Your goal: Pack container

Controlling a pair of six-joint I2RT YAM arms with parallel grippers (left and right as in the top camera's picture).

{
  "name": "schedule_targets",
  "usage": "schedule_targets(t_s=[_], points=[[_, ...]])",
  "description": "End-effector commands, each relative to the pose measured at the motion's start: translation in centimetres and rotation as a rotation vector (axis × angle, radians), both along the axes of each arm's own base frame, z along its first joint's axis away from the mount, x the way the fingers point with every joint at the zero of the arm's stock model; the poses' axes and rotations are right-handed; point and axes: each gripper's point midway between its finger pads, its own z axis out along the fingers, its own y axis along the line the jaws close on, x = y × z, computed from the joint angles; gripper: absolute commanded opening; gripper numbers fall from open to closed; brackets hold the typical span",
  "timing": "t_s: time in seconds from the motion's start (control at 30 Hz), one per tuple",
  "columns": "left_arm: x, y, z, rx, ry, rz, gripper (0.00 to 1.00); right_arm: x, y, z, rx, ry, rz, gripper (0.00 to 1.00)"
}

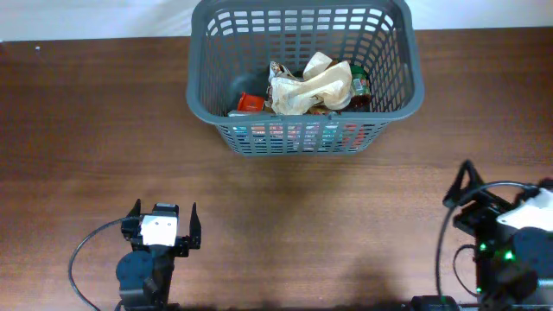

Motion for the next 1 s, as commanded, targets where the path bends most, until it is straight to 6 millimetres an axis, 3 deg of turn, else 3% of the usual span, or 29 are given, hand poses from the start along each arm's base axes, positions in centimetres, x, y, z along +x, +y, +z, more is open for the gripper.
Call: schedule_targets(t_s=[0.0,0.37,0.5,0.97], points=[[0.0,0.2,-0.1,0.017,-0.002,0.006,0.99,0.7,2.0,-1.4,-0.141,0.004,0.166,0.99],[0.0,0.2,-0.1,0.017,-0.002,0.006,0.99,0.3,2.6,-5.9,-0.169,-0.086,0.196,0.99],[0.0,0.2,-0.1,0.017,-0.002,0.006,0.99,0.7,2.8,-8.8,-0.166,-0.085,0.207,0.99],[0.0,0.2,-0.1,0.017,-0.002,0.006,0.99,1.9,3.0,-13.5,-0.164,-0.093,0.224,0.99]])
